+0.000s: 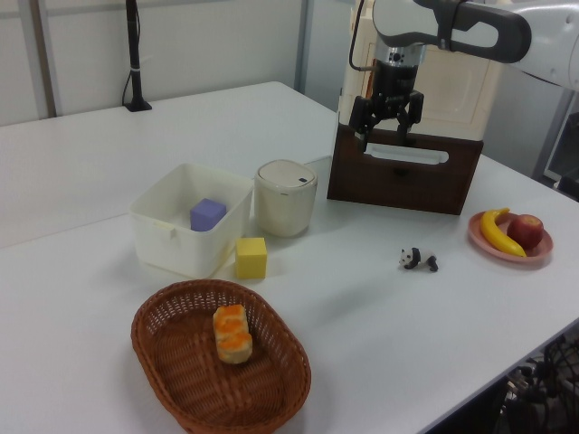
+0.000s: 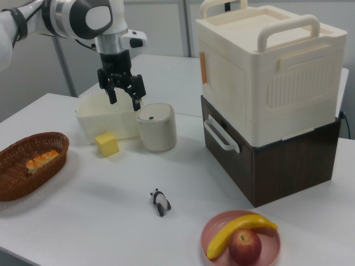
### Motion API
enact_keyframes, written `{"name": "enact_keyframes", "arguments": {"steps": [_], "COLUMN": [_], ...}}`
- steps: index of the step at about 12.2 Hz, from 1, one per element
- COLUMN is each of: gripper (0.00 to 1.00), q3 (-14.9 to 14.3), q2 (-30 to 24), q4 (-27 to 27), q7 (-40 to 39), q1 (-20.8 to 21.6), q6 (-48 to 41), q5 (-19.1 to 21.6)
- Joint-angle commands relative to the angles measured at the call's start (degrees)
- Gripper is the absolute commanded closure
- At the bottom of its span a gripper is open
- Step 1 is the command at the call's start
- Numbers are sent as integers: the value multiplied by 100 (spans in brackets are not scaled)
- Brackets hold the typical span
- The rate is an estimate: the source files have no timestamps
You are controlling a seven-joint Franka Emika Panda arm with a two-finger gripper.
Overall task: Slide open the drawer
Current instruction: 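Move the gripper down to the handle of the dark wooden drawer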
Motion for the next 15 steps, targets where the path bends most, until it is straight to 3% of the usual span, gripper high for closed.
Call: {"name": "enact_keyframes", "arguments": {"steps": [1,5,8,11,15], "gripper": [0,0,0,0,1], "q3": [-19,-28,-36,-36,-36], "q2": [-60,-51,256,853,1223], "q4": [-44,-44,-27,-27,-53], "q7": [-365,-983,-2166,-3580,-4761], "q1": [35,-44,-281,-702,-1037], "q6": [-212,-204,50,1383,2466], "q5": [-89,-89,-115,-457,-739]}}
